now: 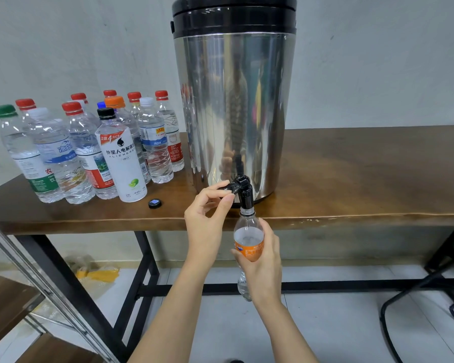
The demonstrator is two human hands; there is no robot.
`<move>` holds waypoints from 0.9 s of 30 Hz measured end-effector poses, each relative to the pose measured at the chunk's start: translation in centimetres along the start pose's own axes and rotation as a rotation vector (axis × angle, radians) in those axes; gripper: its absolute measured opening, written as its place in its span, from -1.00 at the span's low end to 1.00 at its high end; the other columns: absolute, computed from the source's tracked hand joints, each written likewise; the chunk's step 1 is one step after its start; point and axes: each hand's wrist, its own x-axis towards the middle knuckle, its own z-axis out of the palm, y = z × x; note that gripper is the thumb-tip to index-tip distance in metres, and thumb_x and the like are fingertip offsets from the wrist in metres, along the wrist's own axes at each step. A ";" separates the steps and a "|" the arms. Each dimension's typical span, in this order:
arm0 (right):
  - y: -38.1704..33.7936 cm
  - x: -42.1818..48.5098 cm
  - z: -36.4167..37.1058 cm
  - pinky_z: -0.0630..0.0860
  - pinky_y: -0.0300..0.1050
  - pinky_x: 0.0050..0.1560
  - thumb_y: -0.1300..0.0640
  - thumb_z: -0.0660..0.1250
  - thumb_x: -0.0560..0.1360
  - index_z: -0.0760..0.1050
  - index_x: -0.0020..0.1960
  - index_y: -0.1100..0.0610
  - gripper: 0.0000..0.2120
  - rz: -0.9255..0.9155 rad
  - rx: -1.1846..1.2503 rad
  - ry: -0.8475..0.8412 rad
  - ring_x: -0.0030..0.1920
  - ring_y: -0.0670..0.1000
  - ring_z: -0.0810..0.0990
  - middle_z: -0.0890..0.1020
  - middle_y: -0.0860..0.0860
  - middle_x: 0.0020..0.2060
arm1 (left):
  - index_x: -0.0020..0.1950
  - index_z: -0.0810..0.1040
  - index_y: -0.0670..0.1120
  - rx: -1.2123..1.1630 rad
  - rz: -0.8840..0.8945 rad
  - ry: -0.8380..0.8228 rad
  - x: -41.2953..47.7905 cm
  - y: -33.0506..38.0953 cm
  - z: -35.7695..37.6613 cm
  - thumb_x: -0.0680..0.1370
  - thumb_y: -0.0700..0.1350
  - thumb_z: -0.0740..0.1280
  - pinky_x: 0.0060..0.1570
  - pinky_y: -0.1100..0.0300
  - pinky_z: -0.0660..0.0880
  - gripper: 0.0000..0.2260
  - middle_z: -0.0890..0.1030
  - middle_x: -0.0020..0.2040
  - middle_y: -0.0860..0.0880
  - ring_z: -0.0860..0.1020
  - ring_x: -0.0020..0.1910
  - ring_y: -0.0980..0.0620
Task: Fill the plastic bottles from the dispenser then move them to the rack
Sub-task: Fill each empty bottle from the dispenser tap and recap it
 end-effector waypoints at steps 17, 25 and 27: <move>-0.2 0.0 -0.2 0.48 -0.23 0.06 0.07 0.57 0.38 0.22 0.47 -0.16 -0.20 0.009 0.011 -0.011 0.15 -0.19 0.41 0.39 -0.17 0.28 | -0.18 0.65 0.17 -0.026 0.006 0.008 0.0 0.3 0.1 0.53 -0.25 0.41 0.18 -0.01 0.52 -0.71 0.67 0.09 0.15 0.61 0.15 0.06; -0.2 -0.1 -0.2 0.48 -0.26 0.02 0.08 0.57 0.38 0.22 0.48 -0.15 -0.21 0.003 0.012 -0.018 0.16 -0.18 0.43 0.39 -0.16 0.29 | -0.19 0.64 0.17 -0.032 0.010 0.004 -0.1 0.3 0.1 0.53 -0.24 0.41 0.17 0.07 0.51 -0.72 0.68 0.09 0.14 0.60 0.17 0.07; -0.2 -0.1 -0.2 0.46 -0.29 0.01 0.08 0.57 0.38 0.22 0.48 -0.15 -0.20 0.000 0.014 -0.017 0.14 -0.20 0.42 0.39 -0.17 0.28 | -0.17 0.64 0.12 -0.033 0.007 0.001 -0.1 0.3 0.1 0.53 -0.23 0.41 0.16 0.09 0.51 -0.76 0.68 0.09 0.13 0.60 0.17 0.07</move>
